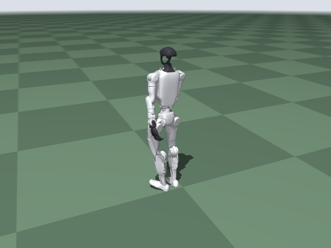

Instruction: In place motions

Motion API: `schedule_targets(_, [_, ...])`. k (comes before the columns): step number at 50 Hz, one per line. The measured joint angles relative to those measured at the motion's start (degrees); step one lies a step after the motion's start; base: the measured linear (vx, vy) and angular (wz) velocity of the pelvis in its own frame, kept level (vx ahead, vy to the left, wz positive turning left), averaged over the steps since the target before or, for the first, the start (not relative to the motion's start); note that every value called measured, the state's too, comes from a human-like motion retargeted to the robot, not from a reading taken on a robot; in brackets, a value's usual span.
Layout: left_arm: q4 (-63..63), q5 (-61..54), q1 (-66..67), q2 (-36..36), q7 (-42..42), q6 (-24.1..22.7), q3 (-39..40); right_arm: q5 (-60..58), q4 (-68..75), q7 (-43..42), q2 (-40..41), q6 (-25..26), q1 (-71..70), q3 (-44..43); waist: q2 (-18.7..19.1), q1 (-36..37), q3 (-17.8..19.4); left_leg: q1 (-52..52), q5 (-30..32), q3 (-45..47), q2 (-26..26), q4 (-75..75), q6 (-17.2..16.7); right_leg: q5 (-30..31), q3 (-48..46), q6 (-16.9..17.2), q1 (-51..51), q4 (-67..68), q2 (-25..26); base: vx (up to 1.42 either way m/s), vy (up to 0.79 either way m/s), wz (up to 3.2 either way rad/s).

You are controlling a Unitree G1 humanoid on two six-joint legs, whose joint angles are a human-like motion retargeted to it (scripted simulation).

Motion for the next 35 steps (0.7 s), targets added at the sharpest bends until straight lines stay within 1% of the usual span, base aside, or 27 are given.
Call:
schedule_targets(5, [2.2,1.5,10.1,1.4,-1.5,1.1,2.8,3.8,-8.8,2.1,3.2,-3.8,-3.4,5.9,0.1,-0.1,0.0,0.6,-0.2,1.1,0.3,-0.3,-0.5,0.3,1.5,-0.2,-0.5,0.2,0.5,0.02,0.00,-0.19])
schedule_targets(8, [1.8,1.8,12.8,1.8,-1.3,1.2,3.9,3.8,-11.6,2.4,3.2,-5.5,-4.1,7.6,0.0,-0.3,-0.1,0.7,-0.2,0.9,0.4,-0.3,-0.5,0.2,1.5,-0.2,-0.4,0.2,0.6,0.00,0.00,0.00])
schedule_targets(11, [1.1,1.0,12.7,1.8,-0.8,1.4,4.9,2.8,-12.4,2.0,2.4,-6.5,-3.8,8.2,-0.2,-0.7,-0.3,0.5,-0.1,0.4,0.3,-0.2,-0.5,0.1,1.2,-0.2,-0.3,0.2,0.5,0.00,-0.01,0.15])
schedule_targets(14, [1.0,-2.0,9.1,0.8,1.0,2.1,6.7,1.3,-10.0,1.4,1.1,-6.3,-2.3,7.1,-0.6,-0.8,-0.5,0.3,-0.1,-0.2,0.1,0.0,-0.3,0.0,0.5,-0.3,0.0,0.1,0.3,-0.02,-0.02,0.24])
schedule_targets(18, [1.0,-11.2,-0.2,-1.5,5.0,2.1,9.6,-1.0,-1.7,0.2,-1.1,-4.4,-0.2,3.0,-1.0,-0.8,-0.5,-0.1,0.0,-0.9,0.0,0.3,-0.1,-0.2,-0.4,-0.2,0.4,0.1,0.0,-0.05,-0.02,0.17])
schedule_targets(22, [-3.0,-16.2,-9.4,-3.2,5.6,1.1,8.6,-3.1,6.9,-1.4,-4.0,-0.5,3.0,-3.7,-1.3,-0.6,-0.6,-0.7,0.1,-1.6,-0.1,0.6,0.2,-0.4,-1.7,0.1,0.7,-0.1,-0.4,-0.06,0.00,0.18])
schedule_targets(25, [-9.8,-16.3,-15.8,-4.2,2.9,-0.1,5.5,-3.5,12.4,-2.4,-7.0,2.5,7.0,-10.6,-1.8,-0.5,-0.4,-1.3,0.3,-2.5,-0.3,0.9,0.5,-0.6,-3.2,0.3,1.1,-0.4,-0.8,-0.05,0.02,0.28])
schedule_targets(28, [-17.0,-15.3,-20.6,-5.0,0.3,-2.1,2.1,-2.0,16.2,-3.7,-10.2,4.1,11.4,-16.5,-2.3,0.2,-0.2,-1.8,0.5,-3.2,-0.6,1.3,0.7,-0.7,-4.3,0.4,1.5,-0.5,-1.3,-0.03,0.03,0.24])
schedule_targets(32, [-24.9,-15.2,-25.4,-5.7,-0.6,-4.7,-1.5,0.5,20.4,-6.7,-13.7,5.3,16.3,-21.1,-2.9,1.0,0.0,-2.1,0.7,-4.0,-1.0,1.5,0.8,-1.0,-5.2,0.6,2.0,-0.6,-1.9,-0.01,0.02,0.10])
schedule_targets(35, [-29.0,-15.2,-27.0,-5.8,0.2,-6.1,-3.2,1.2,20.7,-8.6,-15.2,7.0,18.9,-22.6,-2.8,1.3,0.1,-2.3,0.8,-4.2,-1.0,1.6,0.8,-1.1,-5.6,0.7,2.1,-0.6,-2.0,0.00,0.00,0.00])
